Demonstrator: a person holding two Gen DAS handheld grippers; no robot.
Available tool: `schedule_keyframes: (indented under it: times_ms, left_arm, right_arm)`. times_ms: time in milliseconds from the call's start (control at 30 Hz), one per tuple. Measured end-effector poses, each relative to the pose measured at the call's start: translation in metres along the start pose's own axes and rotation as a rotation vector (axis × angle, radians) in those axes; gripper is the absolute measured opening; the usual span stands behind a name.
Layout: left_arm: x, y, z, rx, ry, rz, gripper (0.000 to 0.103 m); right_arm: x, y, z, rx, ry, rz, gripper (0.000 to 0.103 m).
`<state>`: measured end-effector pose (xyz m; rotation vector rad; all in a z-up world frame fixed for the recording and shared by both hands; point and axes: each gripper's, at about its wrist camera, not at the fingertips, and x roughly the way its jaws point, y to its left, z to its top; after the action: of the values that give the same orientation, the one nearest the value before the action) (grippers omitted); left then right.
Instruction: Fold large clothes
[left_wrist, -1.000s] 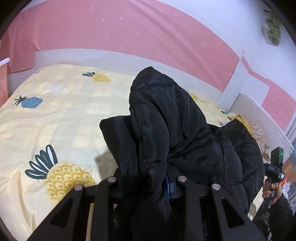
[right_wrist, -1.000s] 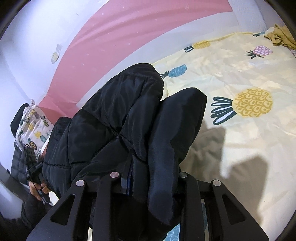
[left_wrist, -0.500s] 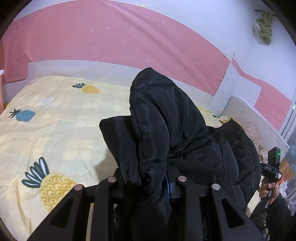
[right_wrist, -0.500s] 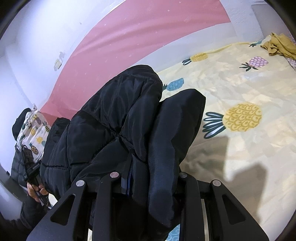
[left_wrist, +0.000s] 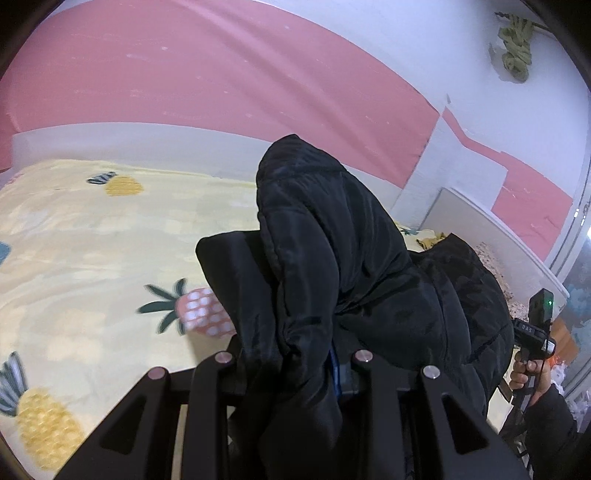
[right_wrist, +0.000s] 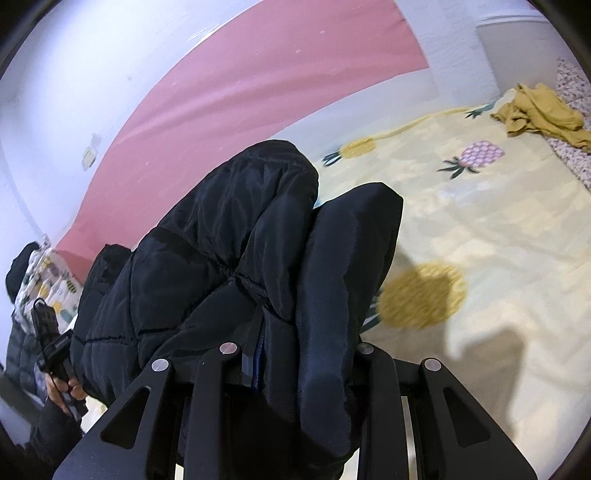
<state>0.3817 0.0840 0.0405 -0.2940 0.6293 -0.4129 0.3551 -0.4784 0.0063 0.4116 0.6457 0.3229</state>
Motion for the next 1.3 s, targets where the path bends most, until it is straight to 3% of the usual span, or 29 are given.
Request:
schedule_keyframes:
  times_ms: [400, 500, 667, 833, 1000, 1167, 1300]
  left_arm:
    - [0.105, -0.039, -0.019, 0.023, 0.072, -0.058, 0.029]
    - [0.127, -0.043, -0.035, 0.028, 0.083, -0.038, 0.029]
    - [0.155, -0.015, -0.072, -0.092, 0.174, 0.027, 0.036]
    - [0.150, -0.007, -0.079, -0.128, 0.200, 0.034, 0.051]
    - [0.133, 0.000, -0.067, -0.142, 0.247, 0.066, 0.062]
    - [0.092, -0.002, -0.047, -0.101, 0.147, 0.115, 0.062]
    - [0.093, -0.022, -0.016, -0.049, 0.091, 0.118, 0.062]
  right_arm:
    - [0.018, -0.090, 0.018, 0.069, -0.023, -0.093, 0.027]
    - [0.027, -0.114, 0.011, 0.100, -0.027, -0.096, 0.028]
    - [0.050, -0.154, -0.010, 0.224, 0.027, -0.161, 0.038]
    - [0.045, -0.152, -0.011, 0.247, 0.024, -0.182, 0.049]
    - [0.020, -0.141, -0.005, 0.224, 0.006, -0.258, 0.052]
    - [-0.022, -0.114, 0.009, 0.120, -0.127, -0.394, 0.053]
    - [-0.016, -0.081, 0.026, 0.039, -0.138, -0.366, 0.053]
